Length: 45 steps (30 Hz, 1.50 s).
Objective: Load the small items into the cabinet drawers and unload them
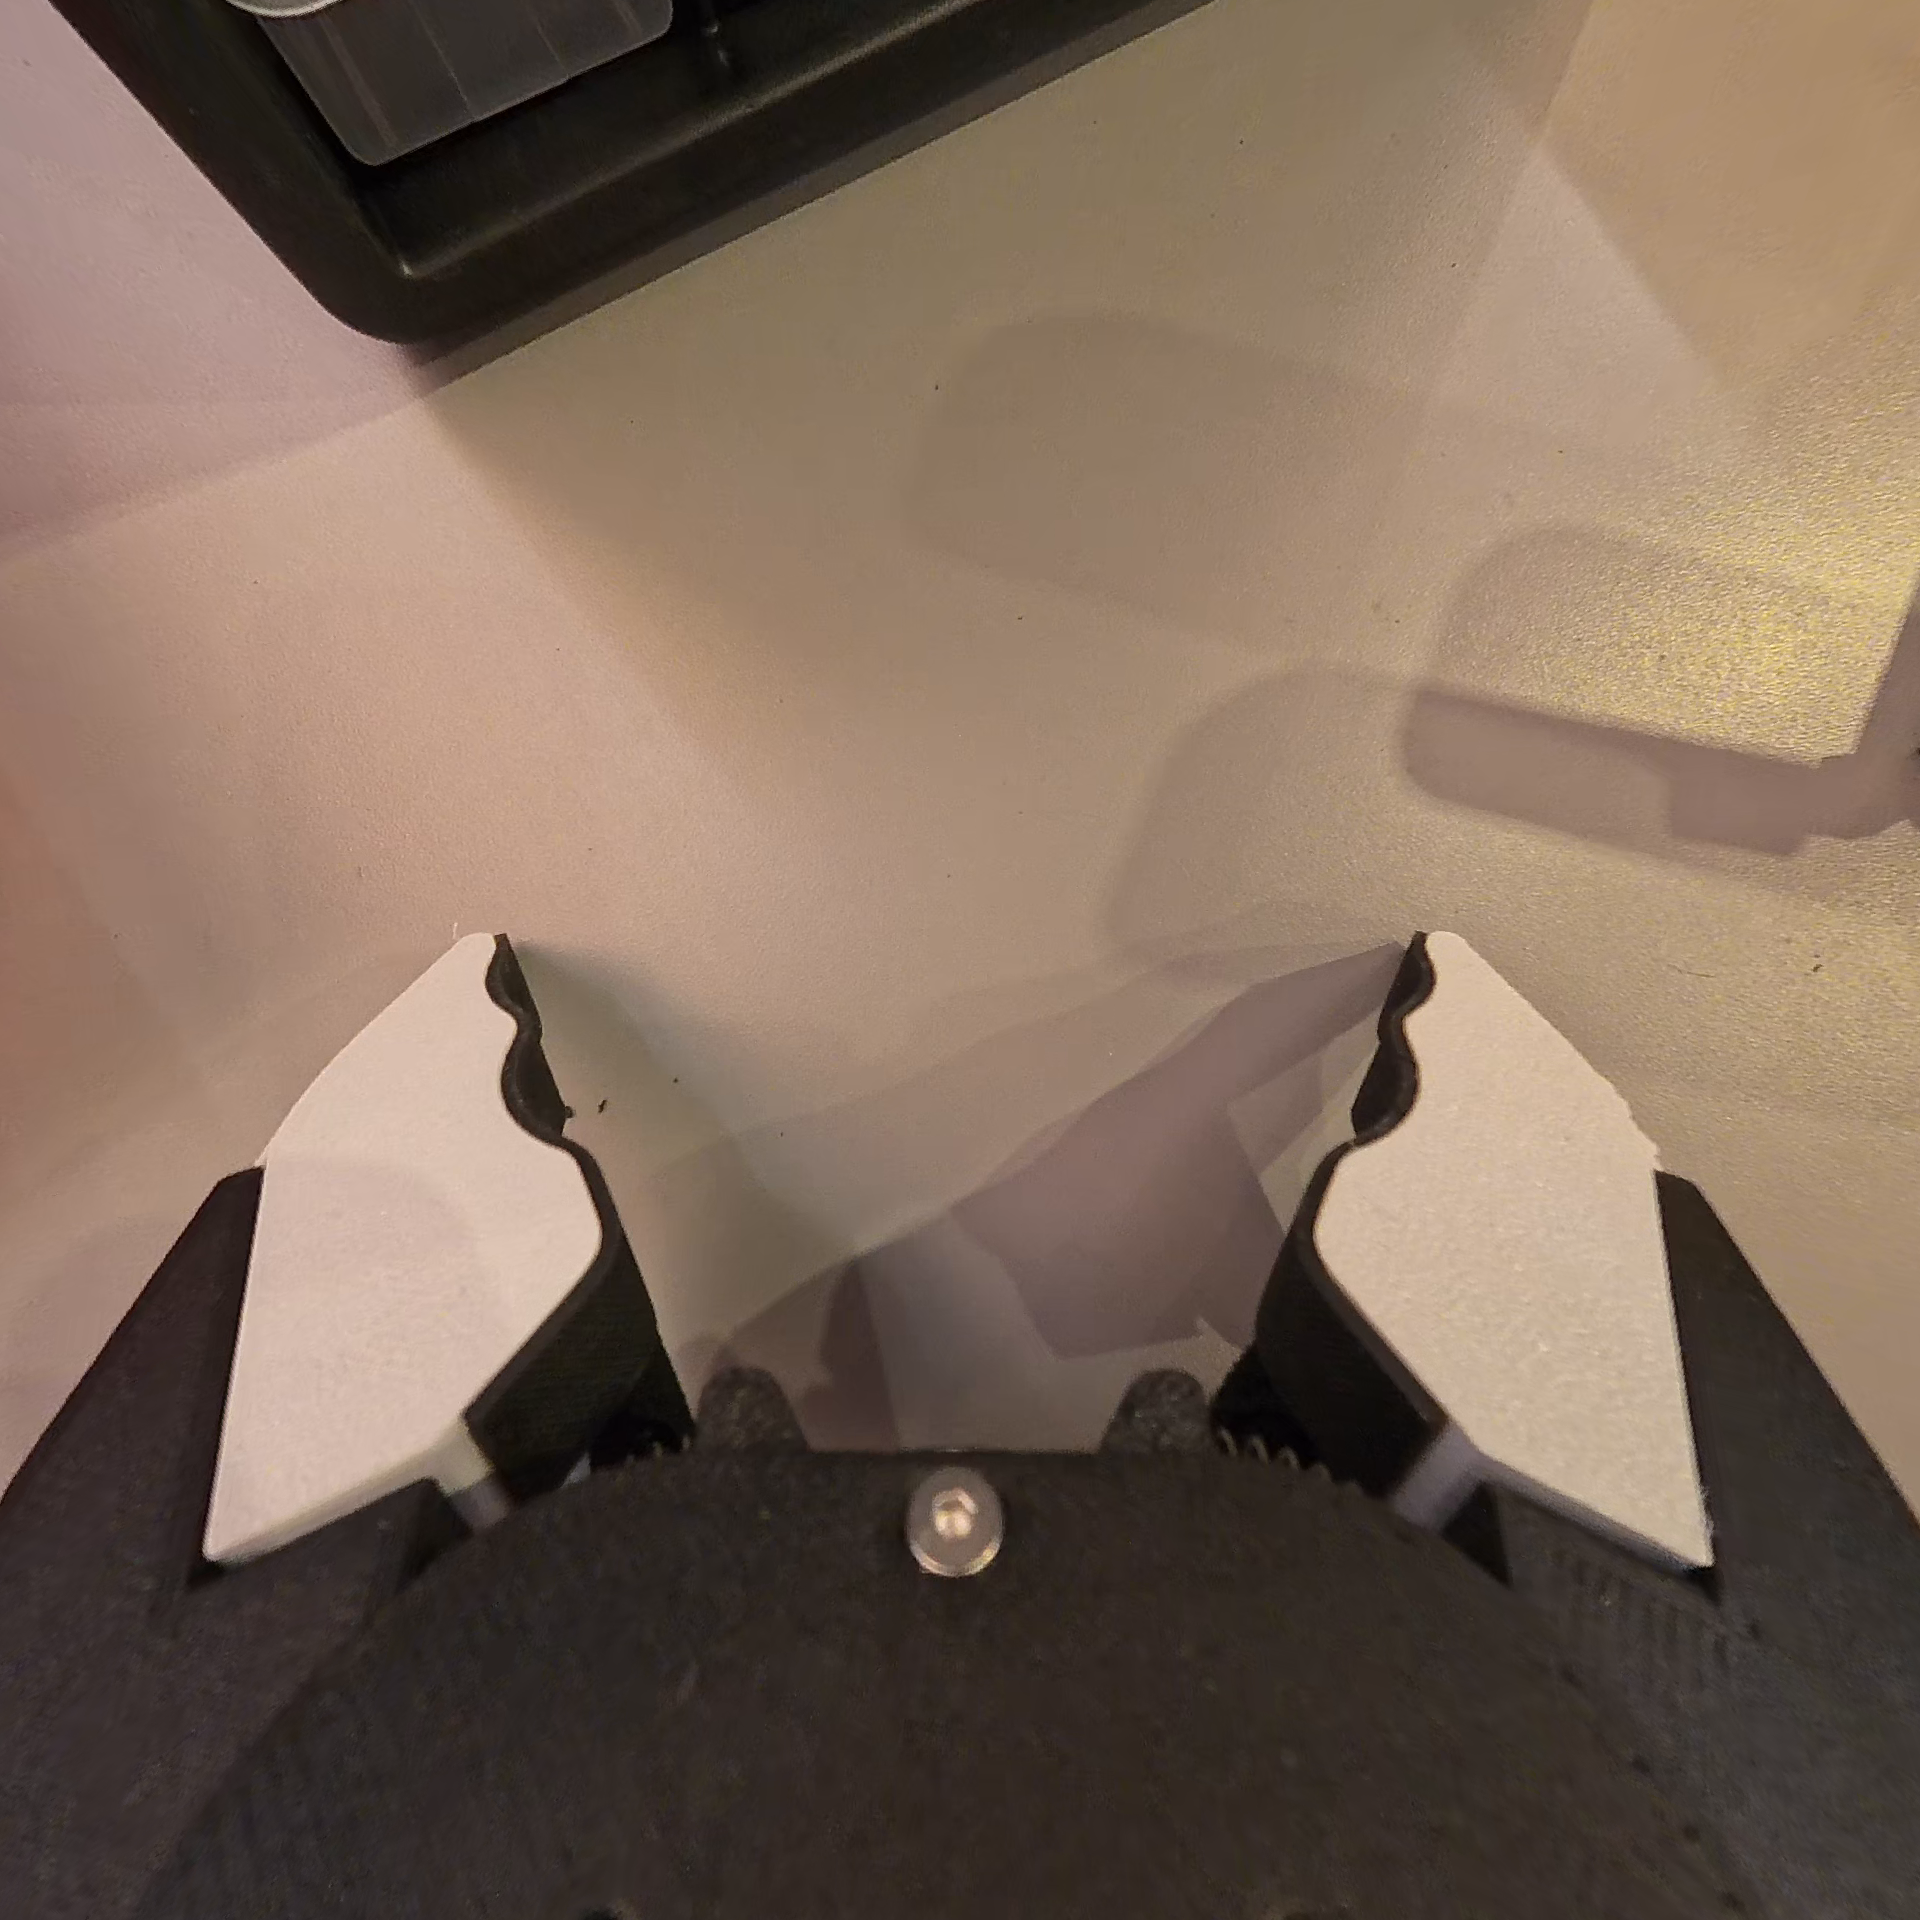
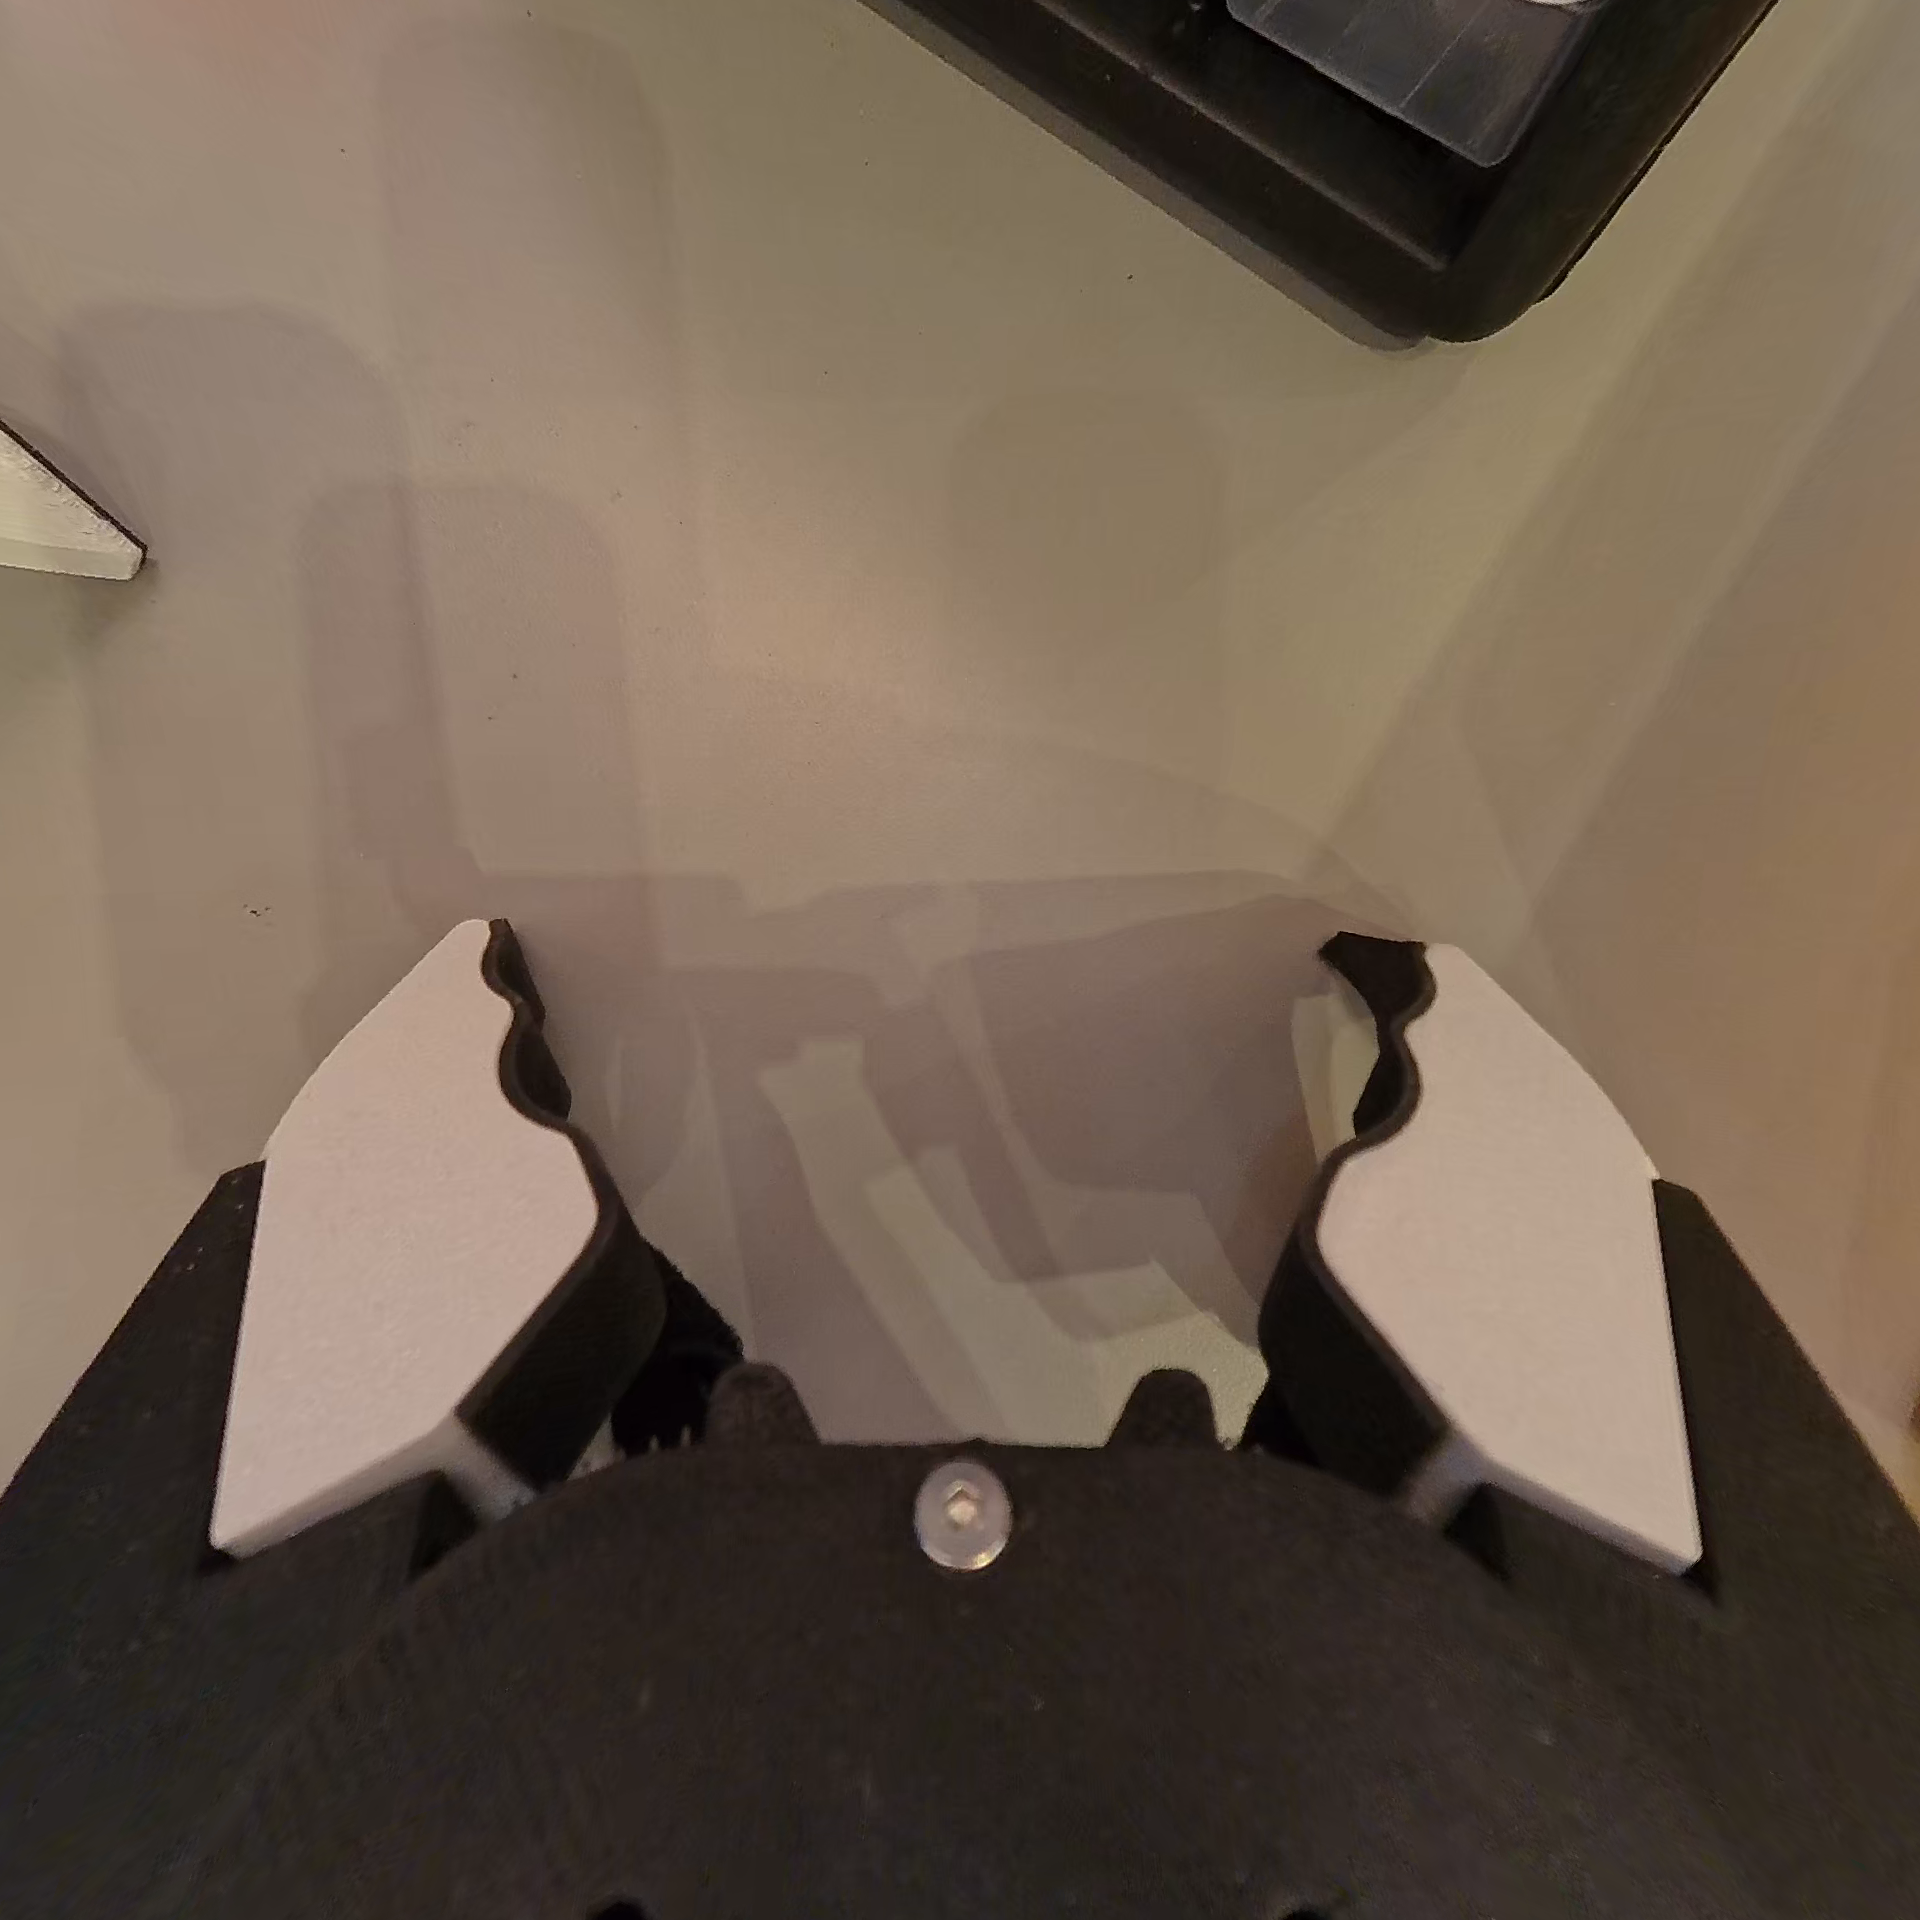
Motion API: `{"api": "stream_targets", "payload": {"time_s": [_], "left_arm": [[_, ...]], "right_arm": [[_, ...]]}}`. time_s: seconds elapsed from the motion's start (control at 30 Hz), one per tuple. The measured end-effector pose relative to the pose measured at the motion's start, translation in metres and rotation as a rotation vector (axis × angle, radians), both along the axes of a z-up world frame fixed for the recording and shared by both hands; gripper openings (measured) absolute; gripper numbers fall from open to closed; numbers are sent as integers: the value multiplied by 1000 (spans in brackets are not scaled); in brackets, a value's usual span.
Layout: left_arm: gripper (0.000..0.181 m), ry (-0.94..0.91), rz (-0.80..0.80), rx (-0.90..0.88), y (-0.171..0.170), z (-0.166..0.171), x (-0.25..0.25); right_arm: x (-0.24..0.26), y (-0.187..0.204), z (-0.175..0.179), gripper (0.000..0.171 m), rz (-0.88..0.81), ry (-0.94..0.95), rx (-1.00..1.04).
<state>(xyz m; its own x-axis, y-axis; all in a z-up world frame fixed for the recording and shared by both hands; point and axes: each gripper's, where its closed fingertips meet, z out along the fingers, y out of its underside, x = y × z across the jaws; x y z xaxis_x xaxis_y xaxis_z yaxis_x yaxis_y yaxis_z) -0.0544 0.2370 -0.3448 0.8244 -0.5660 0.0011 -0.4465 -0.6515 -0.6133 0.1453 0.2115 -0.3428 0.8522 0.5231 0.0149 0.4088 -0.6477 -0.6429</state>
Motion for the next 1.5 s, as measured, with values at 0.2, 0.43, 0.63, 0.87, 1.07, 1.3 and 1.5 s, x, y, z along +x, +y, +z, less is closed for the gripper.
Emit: {"api": "stream_targets", "payload": {"time_s": [0.2, 0.43, 0.63, 0.87, 1.07, 1.3, 1.5], "left_arm": [[146, 0, 1, 0, 0, 0, 0], [146, 0, 1, 0, 0, 0, 0], [146, 0, -2, -1, 0, 0, 0], [146, 2, -32, -2, 2, 0, 3], [146, 3, -50, -6, 5, 0, 5], [146, 3, -23, -5, 10, -1, 6], [147, 8, -14, -13, 13, -2, 8]], "right_arm": [[0, 0, 0, 146, 0, 0, 0], [0, 0, 0, 146, 0, 0, 0], [0, 0, 0, 146, 0, 0, 0], [0, 1, 0, 146, 12, 0, 0], [-2, 3, 0, 146, -2, 0, -1], [-4, 4, -1, 146, -1, -32, -57], [-11, 5, 0, 138, 25, -22, -54]]}}
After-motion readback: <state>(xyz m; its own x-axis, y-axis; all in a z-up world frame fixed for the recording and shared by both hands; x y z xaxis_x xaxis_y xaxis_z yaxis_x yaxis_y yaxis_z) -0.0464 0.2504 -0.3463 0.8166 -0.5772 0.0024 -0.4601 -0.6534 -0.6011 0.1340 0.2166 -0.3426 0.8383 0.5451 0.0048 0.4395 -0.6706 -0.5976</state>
